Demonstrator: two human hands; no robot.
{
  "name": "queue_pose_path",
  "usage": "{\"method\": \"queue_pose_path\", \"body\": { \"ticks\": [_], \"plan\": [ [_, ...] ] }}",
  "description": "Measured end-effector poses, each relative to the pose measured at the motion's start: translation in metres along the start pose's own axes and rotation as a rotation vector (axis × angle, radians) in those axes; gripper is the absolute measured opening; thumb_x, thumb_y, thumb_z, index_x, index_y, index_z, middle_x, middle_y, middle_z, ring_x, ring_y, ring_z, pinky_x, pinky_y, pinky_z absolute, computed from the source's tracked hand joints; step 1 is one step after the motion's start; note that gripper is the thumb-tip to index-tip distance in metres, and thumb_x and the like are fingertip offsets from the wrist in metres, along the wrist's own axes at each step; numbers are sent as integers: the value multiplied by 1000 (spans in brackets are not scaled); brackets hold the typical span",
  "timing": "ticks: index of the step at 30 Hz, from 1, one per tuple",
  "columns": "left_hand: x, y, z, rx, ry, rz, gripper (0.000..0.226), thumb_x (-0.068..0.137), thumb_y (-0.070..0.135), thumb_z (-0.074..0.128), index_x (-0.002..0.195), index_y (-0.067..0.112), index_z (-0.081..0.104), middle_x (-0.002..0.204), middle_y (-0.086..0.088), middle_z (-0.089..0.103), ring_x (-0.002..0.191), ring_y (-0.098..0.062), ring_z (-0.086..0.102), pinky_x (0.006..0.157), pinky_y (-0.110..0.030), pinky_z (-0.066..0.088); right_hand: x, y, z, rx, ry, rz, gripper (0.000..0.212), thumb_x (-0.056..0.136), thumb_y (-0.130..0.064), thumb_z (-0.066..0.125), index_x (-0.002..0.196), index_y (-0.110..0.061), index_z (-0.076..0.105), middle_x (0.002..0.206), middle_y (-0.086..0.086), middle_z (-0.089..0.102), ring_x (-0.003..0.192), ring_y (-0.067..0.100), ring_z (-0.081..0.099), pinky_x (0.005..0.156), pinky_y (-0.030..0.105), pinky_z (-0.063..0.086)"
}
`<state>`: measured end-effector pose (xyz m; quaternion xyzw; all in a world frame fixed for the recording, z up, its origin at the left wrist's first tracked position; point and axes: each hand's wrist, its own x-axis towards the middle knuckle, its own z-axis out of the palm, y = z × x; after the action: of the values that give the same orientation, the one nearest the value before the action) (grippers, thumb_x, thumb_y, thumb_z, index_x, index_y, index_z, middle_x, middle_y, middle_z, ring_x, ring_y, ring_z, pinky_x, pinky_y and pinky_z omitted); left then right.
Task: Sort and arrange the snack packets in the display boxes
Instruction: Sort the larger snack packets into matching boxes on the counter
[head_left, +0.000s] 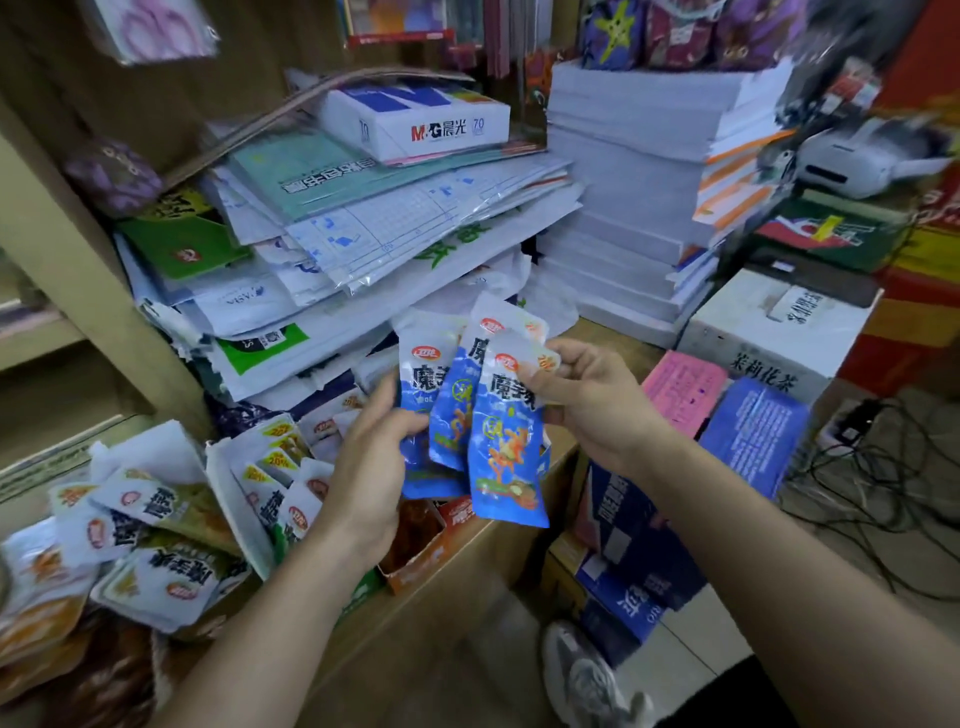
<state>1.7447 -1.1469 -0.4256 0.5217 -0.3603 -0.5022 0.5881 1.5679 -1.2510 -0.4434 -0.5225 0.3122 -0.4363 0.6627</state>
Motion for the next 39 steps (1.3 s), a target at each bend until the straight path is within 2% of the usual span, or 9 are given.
{"method": "queue_pose_path", "body": {
  "ticks": [3,6,11,17,21,25,29,32,39],
  "plan": [
    [-1,0,0,-42,-3,-10,24,95,23,57,116,12,62,107,-7,75,91,-25,72,68,-38,58,0,10,10,-114,114,-67,5,92,-1,68,89,-5,69,77,10,75,63,18,65,60,35,54],
    [-4,0,-1,135,3,40,44,76,15,80,116,15,61,103,-4,78,89,-26,76,67,-41,61,-3,14,21,-230,157,-153,6,90,-8,73,85,-5,74,84,22,74,71,23,62,61,45,52],
    [3,4,-9,239,127,127,45,77,-3,80,115,12,62,98,-1,78,85,-23,77,70,-44,63,4,12,32,-386,175,-264,19,89,-22,77,84,-4,75,78,21,71,66,17,58,58,44,52],
    [9,11,-25,200,213,142,38,82,-2,77,106,23,63,97,3,78,84,-18,77,65,-41,63,13,3,16,-258,179,-170,16,90,-13,75,105,-8,72,79,11,75,64,17,69,60,28,58],
    [15,12,-43,152,299,148,41,82,-2,77,113,20,62,98,4,78,84,-18,77,62,-38,64,25,15,-19,-665,205,-181,19,89,-14,76,107,-14,74,93,6,73,74,14,66,68,29,54],
    [15,7,-45,136,302,154,37,83,-3,76,104,25,63,95,6,79,82,-16,77,56,-34,61,41,32,-30,-1141,4,-48,49,84,-33,80,130,-28,64,124,1,55,110,22,55,88,32,45],
    [12,6,-41,146,328,205,38,82,-4,77,109,19,63,96,5,79,85,-17,76,62,-38,63,55,48,-20,-1347,-154,-16,71,81,-44,79,145,-32,49,139,8,40,128,30,37,108,42,35],
    [16,10,-30,171,347,282,38,81,-1,79,108,19,62,101,3,78,91,-20,76,77,-46,62,60,58,-14,-1245,-190,21,84,80,-42,80,152,-25,39,136,7,45,121,28,52,96,32,44],
    [44,17,19,540,433,608,50,80,7,82,120,23,56,101,31,67,96,9,66,82,-14,51,69,76,-21,-1169,-147,79,93,60,-73,79,135,-24,55,117,-1,56,105,19,56,81,28,42]
  ]
}}
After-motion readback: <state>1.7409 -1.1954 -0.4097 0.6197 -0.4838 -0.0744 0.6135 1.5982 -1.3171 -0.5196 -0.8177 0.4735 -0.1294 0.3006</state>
